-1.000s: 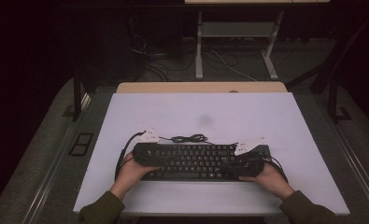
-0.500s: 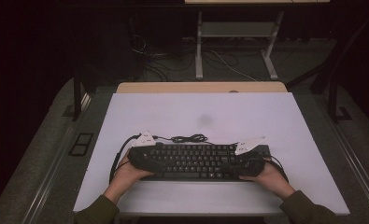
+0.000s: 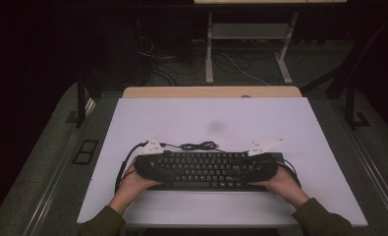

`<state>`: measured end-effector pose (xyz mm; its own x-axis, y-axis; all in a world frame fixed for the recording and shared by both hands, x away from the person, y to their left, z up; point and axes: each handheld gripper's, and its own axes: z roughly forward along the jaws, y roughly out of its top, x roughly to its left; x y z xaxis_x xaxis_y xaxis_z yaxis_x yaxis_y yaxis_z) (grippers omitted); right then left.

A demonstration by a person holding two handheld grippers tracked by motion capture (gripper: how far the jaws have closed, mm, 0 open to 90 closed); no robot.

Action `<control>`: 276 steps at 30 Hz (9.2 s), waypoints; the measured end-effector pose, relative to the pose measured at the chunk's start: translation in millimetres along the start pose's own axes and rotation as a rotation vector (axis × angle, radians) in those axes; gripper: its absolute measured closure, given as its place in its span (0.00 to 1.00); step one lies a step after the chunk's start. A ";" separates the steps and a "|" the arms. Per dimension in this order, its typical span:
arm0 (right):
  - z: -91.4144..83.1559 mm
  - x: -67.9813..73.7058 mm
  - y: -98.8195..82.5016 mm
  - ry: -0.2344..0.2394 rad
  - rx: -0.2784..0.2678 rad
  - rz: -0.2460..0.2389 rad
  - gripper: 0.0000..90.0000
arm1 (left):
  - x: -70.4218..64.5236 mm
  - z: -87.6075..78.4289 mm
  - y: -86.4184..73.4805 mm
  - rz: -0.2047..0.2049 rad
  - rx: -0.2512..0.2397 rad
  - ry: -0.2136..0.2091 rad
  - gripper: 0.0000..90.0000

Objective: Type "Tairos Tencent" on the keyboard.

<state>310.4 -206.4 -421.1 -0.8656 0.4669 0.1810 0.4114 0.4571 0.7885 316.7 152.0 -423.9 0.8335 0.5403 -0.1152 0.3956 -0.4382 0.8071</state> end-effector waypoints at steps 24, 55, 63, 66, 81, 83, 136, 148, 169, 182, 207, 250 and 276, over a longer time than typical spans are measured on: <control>23.9 -4.9 23.7 -0.034 -0.070 0.024 0.21 | 1.6 -6.3 -0.3 -0.004 -0.012 0.010 0.20; 27.8 -4.4 23.2 -0.031 -0.069 0.017 0.21 | 10.2 -5.4 -3.6 -0.026 0.026 0.016 0.99; 28.3 -4.1 23.3 -0.030 -0.068 0.018 0.21 | 11.4 3.1 -3.5 -0.029 0.041 0.013 0.99; 28.5 -4.1 23.3 -0.032 -0.068 0.018 0.21 | 11.2 5.7 -3.9 -0.027 0.053 0.012 0.99; 28.3 -4.3 23.3 -0.030 -0.066 0.020 0.21 | 12.4 7.9 -7.2 -0.034 0.068 0.011 0.99; 28.5 -4.3 23.2 -0.030 -0.066 0.018 0.21 | 12.5 8.2 -7.6 -0.032 0.069 0.010 0.99; 41.9 7.4 39.7 0.106 -0.051 -0.019 0.91 | 6.8 1.8 -3.7 -0.039 0.027 0.059 0.29; 50.4 17.4 38.8 0.134 -0.016 -0.040 0.99 | 7.9 1.1 -3.9 -0.033 0.025 0.066 0.27; 76.5 31.0 36.1 0.146 0.053 -0.074 0.99 | 7.4 0.7 -3.2 -0.025 0.025 0.067 0.26; 85.7 34.5 36.7 0.142 0.081 -0.088 0.99 | 7.0 0.5 -3.2 -0.024 0.023 0.067 0.26; 89.4 36.9 35.3 0.134 0.101 -0.096 0.99 | 7.1 -0.2 -3.2 -0.022 0.022 0.070 0.26; 57.8 5.9 35.0 0.021 -0.024 -0.009 0.33 | -11.9 -16.0 -5.3 -0.009 0.022 -0.050 0.82; 57.8 3.9 33.9 -0.001 -0.033 -0.005 0.27 | -13.3 3.0 -10.5 0.023 0.114 -0.105 0.99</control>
<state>337.4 -145.3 -427.7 -0.8674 0.4652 0.1766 0.3975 0.4342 0.8084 302.6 147.3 -432.7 0.8763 0.4534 -0.1625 0.4124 -0.5319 0.7396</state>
